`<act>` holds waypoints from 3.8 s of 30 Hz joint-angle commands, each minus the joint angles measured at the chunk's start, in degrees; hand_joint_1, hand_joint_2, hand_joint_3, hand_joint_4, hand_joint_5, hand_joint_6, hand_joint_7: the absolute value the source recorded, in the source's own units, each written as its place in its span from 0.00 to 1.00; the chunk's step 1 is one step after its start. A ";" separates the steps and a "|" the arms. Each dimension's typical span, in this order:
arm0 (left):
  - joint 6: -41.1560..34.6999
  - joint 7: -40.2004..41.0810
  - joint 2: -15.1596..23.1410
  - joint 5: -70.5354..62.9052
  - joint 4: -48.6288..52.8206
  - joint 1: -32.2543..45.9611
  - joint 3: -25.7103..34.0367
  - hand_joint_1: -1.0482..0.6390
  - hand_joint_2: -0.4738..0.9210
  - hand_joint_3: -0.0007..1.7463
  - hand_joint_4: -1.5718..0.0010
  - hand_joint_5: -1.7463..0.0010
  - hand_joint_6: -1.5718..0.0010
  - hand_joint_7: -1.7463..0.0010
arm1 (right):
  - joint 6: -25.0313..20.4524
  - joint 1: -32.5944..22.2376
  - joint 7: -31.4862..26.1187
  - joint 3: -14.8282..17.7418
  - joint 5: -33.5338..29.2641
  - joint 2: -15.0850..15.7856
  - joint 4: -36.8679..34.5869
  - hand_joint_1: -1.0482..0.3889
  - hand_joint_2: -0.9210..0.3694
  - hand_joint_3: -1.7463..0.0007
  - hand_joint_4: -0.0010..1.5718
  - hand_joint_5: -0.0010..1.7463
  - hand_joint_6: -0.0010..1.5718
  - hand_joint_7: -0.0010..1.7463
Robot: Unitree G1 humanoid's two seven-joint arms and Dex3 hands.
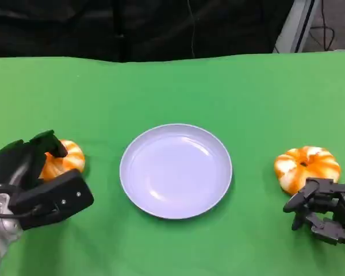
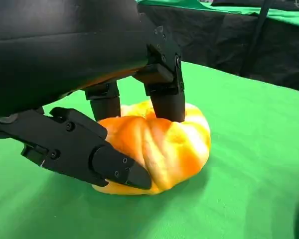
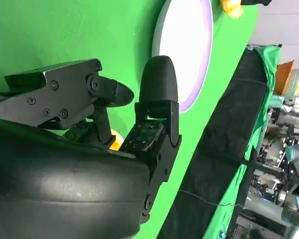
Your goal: Grasp the bread from the table and place it into the plate.
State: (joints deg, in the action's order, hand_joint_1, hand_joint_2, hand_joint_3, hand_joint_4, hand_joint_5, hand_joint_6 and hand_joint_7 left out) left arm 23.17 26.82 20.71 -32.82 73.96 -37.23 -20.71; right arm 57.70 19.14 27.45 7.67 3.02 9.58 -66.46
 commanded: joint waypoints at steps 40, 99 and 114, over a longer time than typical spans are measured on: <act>0.78 4.59 2.39 -2.51 -25.70 8.95 0.61 0.55 1.00 0.15 0.69 0.04 0.62 0.23 | -0.26 -0.45 0.03 0.20 0.40 0.79 0.12 0.79 0.07 0.65 0.58 0.78 0.61 0.55; 4.23 -2.70 -11.79 -4.80 -24.42 1.83 -4.74 0.56 1.00 0.14 0.67 0.01 0.60 0.21 | 0.91 -0.37 -3.17 -1.05 -1.41 0.28 0.34 0.76 0.09 0.64 0.58 0.76 0.62 0.52; 5.94 -4.37 -14.90 -3.57 -16.77 -1.07 -4.70 0.56 1.00 0.14 0.62 0.06 0.54 0.28 | 0.70 -0.50 -4.05 -1.52 -1.70 0.41 0.39 0.77 0.09 0.65 0.58 0.76 0.62 0.51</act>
State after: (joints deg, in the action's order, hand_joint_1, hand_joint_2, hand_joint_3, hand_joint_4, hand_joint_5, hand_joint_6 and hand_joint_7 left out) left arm 28.47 22.67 5.86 -36.94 55.72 -36.70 -25.41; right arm 58.53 19.13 23.66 5.86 0.83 9.33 -66.43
